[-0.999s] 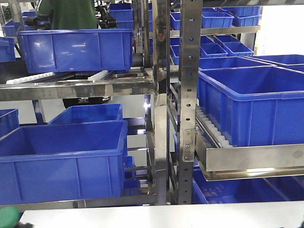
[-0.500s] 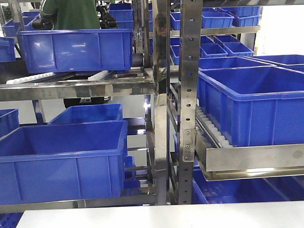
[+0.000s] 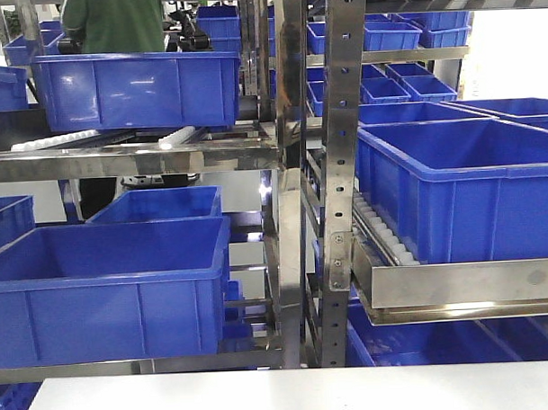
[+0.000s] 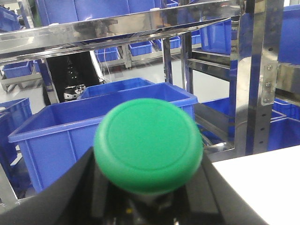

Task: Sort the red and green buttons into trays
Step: 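Lift both held buttons off the table with both grippers, then drive the base to the counter holding the green and red trays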

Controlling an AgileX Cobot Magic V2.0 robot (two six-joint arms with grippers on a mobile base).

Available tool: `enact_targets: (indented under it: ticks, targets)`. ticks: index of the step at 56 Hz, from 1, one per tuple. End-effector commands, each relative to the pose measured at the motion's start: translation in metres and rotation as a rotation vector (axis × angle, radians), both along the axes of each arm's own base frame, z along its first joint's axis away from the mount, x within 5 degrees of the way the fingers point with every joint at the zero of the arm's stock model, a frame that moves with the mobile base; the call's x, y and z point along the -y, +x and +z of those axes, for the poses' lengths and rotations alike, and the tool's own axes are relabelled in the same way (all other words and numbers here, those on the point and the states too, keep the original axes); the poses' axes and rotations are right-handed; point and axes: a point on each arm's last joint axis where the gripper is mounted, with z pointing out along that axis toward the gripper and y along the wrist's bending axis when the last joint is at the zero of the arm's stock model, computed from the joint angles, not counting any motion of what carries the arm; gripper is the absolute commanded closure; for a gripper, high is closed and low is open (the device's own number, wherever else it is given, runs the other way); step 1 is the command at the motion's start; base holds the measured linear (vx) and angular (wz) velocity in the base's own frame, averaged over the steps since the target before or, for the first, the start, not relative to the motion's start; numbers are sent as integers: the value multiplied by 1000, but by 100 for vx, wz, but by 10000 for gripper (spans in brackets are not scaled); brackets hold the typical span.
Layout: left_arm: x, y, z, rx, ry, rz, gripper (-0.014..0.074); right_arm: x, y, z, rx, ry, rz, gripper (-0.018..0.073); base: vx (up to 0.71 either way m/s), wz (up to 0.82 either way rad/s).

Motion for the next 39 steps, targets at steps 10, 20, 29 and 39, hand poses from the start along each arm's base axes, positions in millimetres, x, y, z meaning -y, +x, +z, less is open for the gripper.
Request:
enact_targets:
  ticks: [10, 20, 29, 39]
  targets:
    - [4, 0, 15, 80, -26, -43, 596, -1, 2, 18, 112, 1, 14, 567, 0, 0]
    - [4, 0, 15, 80, -26, -43, 596, -1, 2, 18, 112, 1, 14, 567, -2, 7]
    - [4, 0, 15, 80, -26, -43, 596, -1, 2, 18, 112, 1, 14, 567, -7, 27]
    - [4, 0, 15, 79, -26, -42, 596, -1, 2, 18, 112, 1, 14, 567, -11, 41]
